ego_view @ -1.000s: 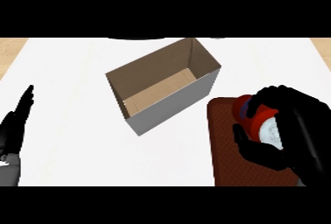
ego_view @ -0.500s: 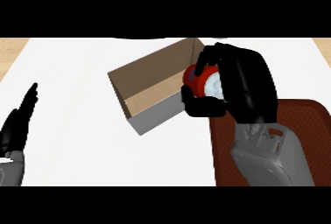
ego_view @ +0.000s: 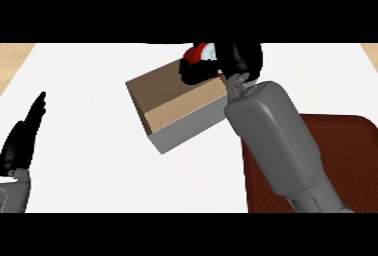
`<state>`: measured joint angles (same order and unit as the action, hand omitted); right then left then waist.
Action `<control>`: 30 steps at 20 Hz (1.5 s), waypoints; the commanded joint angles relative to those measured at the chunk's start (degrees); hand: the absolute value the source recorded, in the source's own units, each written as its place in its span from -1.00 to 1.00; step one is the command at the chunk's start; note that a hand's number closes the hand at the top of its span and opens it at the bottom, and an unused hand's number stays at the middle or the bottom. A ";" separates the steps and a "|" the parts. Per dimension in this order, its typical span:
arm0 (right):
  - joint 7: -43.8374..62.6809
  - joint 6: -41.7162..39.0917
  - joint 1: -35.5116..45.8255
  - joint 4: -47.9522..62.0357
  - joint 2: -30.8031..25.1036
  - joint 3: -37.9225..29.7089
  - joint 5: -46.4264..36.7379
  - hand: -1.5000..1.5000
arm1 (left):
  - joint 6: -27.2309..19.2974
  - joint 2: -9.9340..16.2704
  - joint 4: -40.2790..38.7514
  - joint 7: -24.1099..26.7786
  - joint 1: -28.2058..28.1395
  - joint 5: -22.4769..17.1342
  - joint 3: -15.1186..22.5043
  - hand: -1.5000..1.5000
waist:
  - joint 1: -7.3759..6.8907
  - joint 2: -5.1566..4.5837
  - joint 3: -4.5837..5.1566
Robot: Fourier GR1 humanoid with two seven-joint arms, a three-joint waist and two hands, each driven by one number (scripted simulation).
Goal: Pick the can from the tray and place it in the cardboard box
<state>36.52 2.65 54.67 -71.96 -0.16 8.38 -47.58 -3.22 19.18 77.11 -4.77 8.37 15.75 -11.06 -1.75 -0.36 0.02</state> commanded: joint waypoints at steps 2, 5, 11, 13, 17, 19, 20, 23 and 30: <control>-4.86 7.36 9.50 19.14 0.16 -1.85 2.78 1.00 | -1.01 -1.46 -0.11 0.20 0.59 1.35 1.28 0.00 | -0.36 -0.23 0.02; -5.43 15.27 7.45 26.20 0.16 3.62 3.68 1.00 | -0.92 -1.87 1.35 1.83 -1.55 0.67 0.97 0.00 | -1.24 -0.31 0.02; -4.69 18.76 13.45 38.60 0.16 -1.01 12.00 -1.00 | -2.04 -3.39 0.60 -0.05 1.47 2.64 2.97 0.00 | -2.65 -0.84 0.01; -6.80 21.03 14.81 42.14 0.16 -1.42 14.47 -1.00 | -1.71 -2.69 -0.73 1.10 2.05 2.33 2.21 0.00 | -2.45 -0.89 0.03; -14.18 24.04 14.35 46.41 0.16 -1.30 18.40 -1.00 | 1.07 -0.97 -0.69 3.05 -0.42 -0.40 0.12 0.00 | -2.35 -0.70 0.01; -16.95 25.21 16.78 47.61 0.16 -2.18 19.77 -1.00 | 0.73 -1.27 -0.13 0.98 1.29 0.51 0.90 0.00 | -2.19 -0.68 -0.01; -21.10 25.90 15.76 48.42 0.16 -3.84 18.52 -1.00 | -0.66 -1.17 -2.41 2.26 1.99 1.00 0.03 0.00 | -1.36 -0.78 0.00; -22.97 32.24 16.12 45.84 0.16 -2.03 22.14 -1.00 | 0.42 -0.88 -2.23 0.99 2.68 0.55 0.10 0.00 | -2.24 -0.63 -0.01; -30.86 38.68 13.41 40.15 0.16 -10.24 27.63 -1.00 | 0.74 -0.09 -2.18 0.73 1.53 0.00 -1.22 0.00 | 0.61 -0.01 -0.06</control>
<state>10.39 37.95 70.35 -28.97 -0.02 1.50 -23.07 -2.98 18.72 75.02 -3.00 9.66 16.10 -11.81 -2.29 -0.65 -0.01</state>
